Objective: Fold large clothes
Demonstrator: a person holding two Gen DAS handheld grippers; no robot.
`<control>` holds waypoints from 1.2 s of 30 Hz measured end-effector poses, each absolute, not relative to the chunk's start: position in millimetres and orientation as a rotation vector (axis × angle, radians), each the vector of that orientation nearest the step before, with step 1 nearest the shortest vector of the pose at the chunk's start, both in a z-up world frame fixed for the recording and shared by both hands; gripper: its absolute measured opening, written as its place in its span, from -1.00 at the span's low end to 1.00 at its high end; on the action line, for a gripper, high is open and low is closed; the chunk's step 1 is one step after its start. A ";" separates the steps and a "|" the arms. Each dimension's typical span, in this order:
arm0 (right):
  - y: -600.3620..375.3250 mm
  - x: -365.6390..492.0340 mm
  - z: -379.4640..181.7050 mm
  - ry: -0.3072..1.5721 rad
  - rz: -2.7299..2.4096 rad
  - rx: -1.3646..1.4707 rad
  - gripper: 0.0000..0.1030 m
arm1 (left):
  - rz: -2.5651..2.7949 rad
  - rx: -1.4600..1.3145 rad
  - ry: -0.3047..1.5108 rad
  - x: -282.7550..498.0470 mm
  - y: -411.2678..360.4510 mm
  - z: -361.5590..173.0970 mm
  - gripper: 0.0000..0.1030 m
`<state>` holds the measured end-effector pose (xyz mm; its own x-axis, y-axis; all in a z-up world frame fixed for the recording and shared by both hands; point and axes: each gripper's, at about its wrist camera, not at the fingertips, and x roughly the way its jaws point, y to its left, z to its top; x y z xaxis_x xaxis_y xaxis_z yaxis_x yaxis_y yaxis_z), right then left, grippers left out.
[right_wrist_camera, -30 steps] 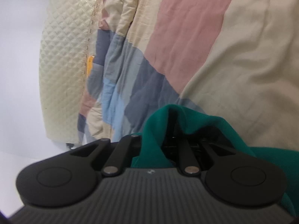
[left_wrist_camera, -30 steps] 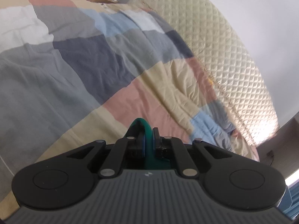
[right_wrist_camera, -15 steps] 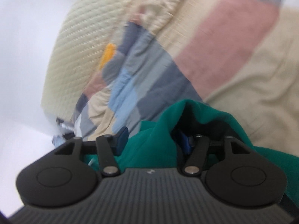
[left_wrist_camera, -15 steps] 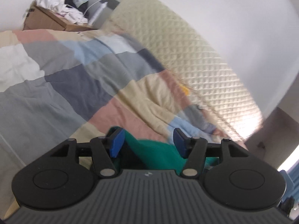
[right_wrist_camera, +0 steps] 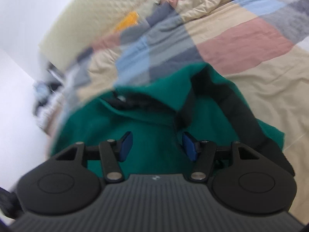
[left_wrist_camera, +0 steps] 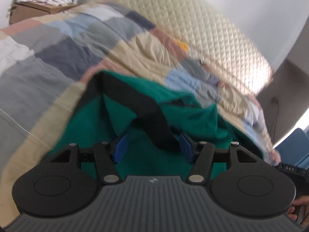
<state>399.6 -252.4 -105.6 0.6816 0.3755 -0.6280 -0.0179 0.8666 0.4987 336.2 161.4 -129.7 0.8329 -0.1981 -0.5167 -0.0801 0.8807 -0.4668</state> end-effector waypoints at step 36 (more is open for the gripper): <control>-306.4 473.6 -106.1 0.493 0.068 0.694 -0.25 | 0.128 -0.576 0.281 384.1 215.7 -135.0 0.21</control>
<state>473.6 -306.4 -106.1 0.8833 0.2215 -0.4132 0.1008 0.7710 0.6288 384.1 215.7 -135.0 0.9541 0.0406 -0.2969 -0.1968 0.8320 -0.5187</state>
